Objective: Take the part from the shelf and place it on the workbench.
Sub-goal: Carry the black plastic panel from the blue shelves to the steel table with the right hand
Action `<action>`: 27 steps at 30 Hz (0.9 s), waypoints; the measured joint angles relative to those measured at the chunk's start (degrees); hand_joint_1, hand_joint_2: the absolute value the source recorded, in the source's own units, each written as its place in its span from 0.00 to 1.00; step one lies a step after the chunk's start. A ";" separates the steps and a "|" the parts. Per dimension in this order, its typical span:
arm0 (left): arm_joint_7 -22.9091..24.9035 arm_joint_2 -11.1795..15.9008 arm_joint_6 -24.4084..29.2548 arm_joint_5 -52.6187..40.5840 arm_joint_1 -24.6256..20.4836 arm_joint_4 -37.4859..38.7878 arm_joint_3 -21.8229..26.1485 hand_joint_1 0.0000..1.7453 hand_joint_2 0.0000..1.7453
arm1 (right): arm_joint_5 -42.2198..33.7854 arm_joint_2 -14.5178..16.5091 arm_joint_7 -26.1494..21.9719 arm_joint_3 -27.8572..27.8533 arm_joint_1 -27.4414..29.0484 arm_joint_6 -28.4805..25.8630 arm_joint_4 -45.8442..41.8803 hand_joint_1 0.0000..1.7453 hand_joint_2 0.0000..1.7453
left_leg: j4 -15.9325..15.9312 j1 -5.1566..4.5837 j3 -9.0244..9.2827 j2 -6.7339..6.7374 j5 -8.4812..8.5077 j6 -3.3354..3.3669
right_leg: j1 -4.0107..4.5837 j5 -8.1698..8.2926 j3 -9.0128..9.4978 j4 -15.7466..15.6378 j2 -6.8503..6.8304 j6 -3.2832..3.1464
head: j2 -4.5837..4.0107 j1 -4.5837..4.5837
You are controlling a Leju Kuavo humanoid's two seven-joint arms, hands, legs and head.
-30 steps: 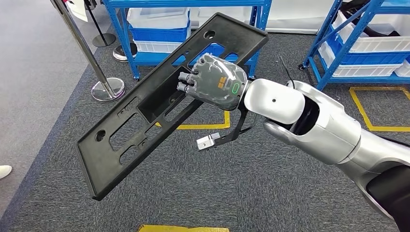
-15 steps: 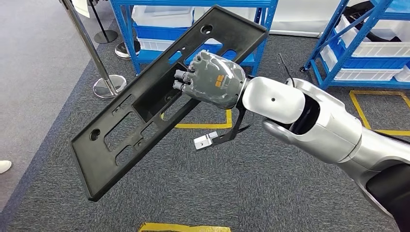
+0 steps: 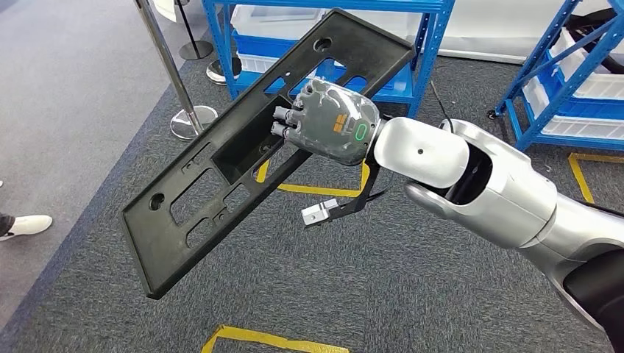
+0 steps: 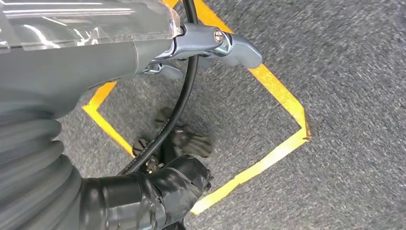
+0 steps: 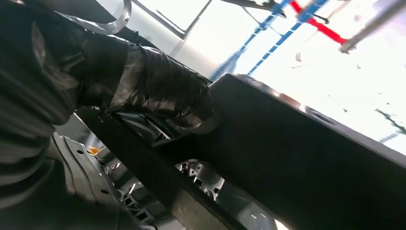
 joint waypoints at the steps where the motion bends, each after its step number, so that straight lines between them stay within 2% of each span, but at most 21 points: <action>1: -0.02 0.00 0.00 -0.04 0.00 0.00 0.00 0.00 1.00 | 0.00 0.00 0.00 0.12 0.03 0.01 -0.01 1.00 1.00 | 1.45 -0.42 -0.31 0.00 -0.38 0.39 | 0.38 0.02 -0.12 0.02 -0.56 -0.14 | 0.00 0.01; 2: -0.03 0.00 0.00 -0.10 0.04 0.00 0.00 0.00 1.00 | 0.00 0.00 0.00 0.21 0.05 0.01 -0.01 1.00 1.00 | 0.63 -0.86 0.55 0.06 0.25 0.82 | 0.68 0.03 -0.20 0.05 -1.09 -0.24 | 0.00 0.01; 3: -0.05 0.01 0.00 -0.14 0.07 0.00 0.00 0.00 1.00 | 0.00 0.00 0.00 0.26 0.05 0.01 -0.02 1.00 1.00 | -2.48 -1.34 2.62 0.38 1.71 1.34 | 0.91 0.00 -0.21 0.09 -1.66 -0.31 | 0.00 0.00; 5: -0.09 0.08 0.00 -0.20 0.02 0.00 0.00 0.00 1.00 | 0.00 -0.01 0.00 0.27 -0.02 0.01 -0.04 1.00 1.00 | -10.45 -2.53 7.35 2.76 4.16 2.54 | 1.29 -0.14 -0.18 0.25 -2.77 -0.32 | 0.00 -0.01; 6: -0.11 0.12 0.00 -0.22 -0.06 -0.01 0.00 0.00 1.00 | 0.00 -0.01 0.00 0.27 -0.05 0.02 -0.05 1.00 1.00 | -13.24 -3.03 8.85 3.79 4.80 3.03 | 1.46 -0.19 -0.20 0.32 -3.32 -0.25 | 0.00 0.00; 7: -0.12 0.15 0.00 -0.24 -0.12 -0.01 0.00 0.00 1.00 | 0.00 -0.02 0.00 0.28 -0.07 0.04 -0.05 1.00 1.00 | -14.51 -3.38 9.39 4.43 4.91 3.37 | 1.57 -0.23 -0.23 0.36 -3.86 -0.15 | 0.00 0.01; 9: -0.12 0.15 0.00 -0.28 -0.09 -0.01 0.00 0.00 1.00 | 0.00 -0.02 0.00 0.31 -0.09 0.08 -0.07 1.00 1.00 | -15.00 -3.42 9.39 3.45 5.25 3.72 | 1.65 -0.33 -0.24 0.37 -4.95 0.09 | 0.00 0.02; 10: -0.12 0.11 0.00 -0.30 -0.02 -0.01 0.00 0.00 1.00 | 0.00 -0.02 0.00 0.32 -0.11 0.09 -0.08 1.00 1.00 | -15.27 -3.26 9.46 2.86 5.50 3.87 | 1.55 -0.66 -0.25 0.68 -4.75 0.31 | 0.00 0.02; 11: -0.12 0.09 0.00 -0.31 0.01 -0.01 0.00 0.00 1.00 | 0.00 -0.03 0.00 0.31 -0.15 0.10 -0.10 1.00 1.00 | -15.54 -3.05 9.54 2.30 5.75 4.07 | 1.38 -1.53 -0.63 1.79 -3.79 0.62 | 0.00 0.03; 12: -0.12 0.06 0.00 -0.31 -0.02 -0.01 0.00 0.00 1.00 | 0.00 -0.06 0.00 0.31 -0.19 0.11 -0.13 1.00 1.00 | -15.79 -2.82 9.62 1.76 5.98 4.24 | 1.15 -2.95 -1.50 3.97 -2.37 0.99 | 0.00 0.04; 14: -0.12 0.01 0.00 -0.33 -0.13 -0.01 0.00 0.00 1.00 | 0.00 -0.13 0.00 0.33 -0.19 0.20 -0.17 1.00 1.00 | -15.82 -2.59 9.49 0.62 6.15 4.42 | 0.54 -6.56 -4.72 11.08 0.24 1.63 | 0.00 0.06; 15: -0.12 -0.03 0.00 -0.35 -0.18 -0.01 0.00 0.00 1.00 | 0.00 -0.15 0.00 0.40 -0.16 0.26 -0.17 1.00 1.00 | -15.73 -2.51 9.41 -0.08 6.17 4.44 | 0.28 -7.68 -6.32 14.39 0.65 1.89 | 0.00 0.07; 16: -0.12 -0.07 0.00 -0.38 -0.20 -0.01 0.00 0.00 1.00 | 0.00 -0.15 0.00 0.49 -0.13 0.31 -0.17 1.00 1.00 | -15.62 -2.43 9.34 -0.81 6.17 4.43 | 0.04 -7.81 -7.22 16.16 0.78 2.10 | 0.00 0.06; 17: -0.12 -0.11 0.00 -0.42 -0.20 -0.01 0.00 0.00 1.00 | 0.00 -0.15 0.00 0.58 -0.10 0.33 -0.17 1.00 1.00 | -15.49 -2.33 9.31 -1.59 6.16 4.39 | -0.18 -6.79 -7.08 15.72 0.85 2.26 | 0.00 0.06; 19: -0.12 -0.16 0.00 -0.48 -0.20 -0.01 0.00 0.00 1.00 | 0.00 -0.16 0.00 0.70 -0.12 0.34 -0.17 1.00 1.00 | -15.22 -2.09 9.36 -3.12 6.11 4.13 | -0.60 -2.67 -3.99 8.94 1.78 2.39 | 0.00 0.07; 20: -0.13 -0.17 0.00 -0.52 -0.22 -0.01 0.00 0.00 1.00 | 0.00 -0.17 0.00 0.72 -0.14 0.33 -0.17 1.00 1.00 | -15.08 -2.02 9.26 -3.83 6.12 3.82 | -0.73 -1.12 -2.23 5.14 2.98 2.36 | 0.00 0.06; 22: -0.11 -0.20 0.00 -0.68 -0.25 -0.01 0.00 0.00 1.00 | 0.00 -0.21 0.00 0.73 -0.19 0.33 -0.18 1.00 1.00 | -14.95 -1.80 8.79 -5.05 6.30 3.04 | -0.70 0.02 -0.41 0.92 4.64 2.16 | 0.00 0.06; 23: -0.10 -0.23 0.00 -0.75 -0.22 -0.01 0.00 0.00 1.00 | 0.00 -0.22 0.00 0.75 -0.20 0.33 -0.19 1.00 1.00 | -15.06 -1.64 8.51 -5.63 6.49 2.58 | -0.54 -0.12 -0.32 0.64 4.71 1.98 | 0.00 0.05; 24: -0.09 -0.26 0.00 -0.82 -0.14 -0.01 0.00 0.00 1.00 | 0.00 -0.21 -0.01 0.76 -0.24 0.33 -0.20 1.00 1.00 | -15.24 -1.50 8.34 -6.23 6.68 2.14 | -0.49 0.01 -0.28 0.38 4.09 1.68 | 0.00 0.06; 25: -0.08 -0.30 0.00 -0.85 -0.02 -0.01 0.00 0.00 1.00 | 0.00 -0.18 -0.01 0.77 -0.26 0.34 -0.19 1.00 1.00 | -15.18 -1.38 8.17 -6.11 6.63 1.80 | -0.49 0.19 -0.12 -0.03 3.44 1.29 | 0.00 0.06; 27: -0.07 -0.32 0.01 -0.87 0.15 -0.01 0.00 0.00 1.00 | 0.00 -0.12 -0.01 0.79 -0.38 0.35 -0.17 1.00 1.00 | -12.92 -1.44 7.03 -3.68 5.04 1.27 | -0.57 0.64 0.34 -0.95 2.07 0.36 | 0.00 0.01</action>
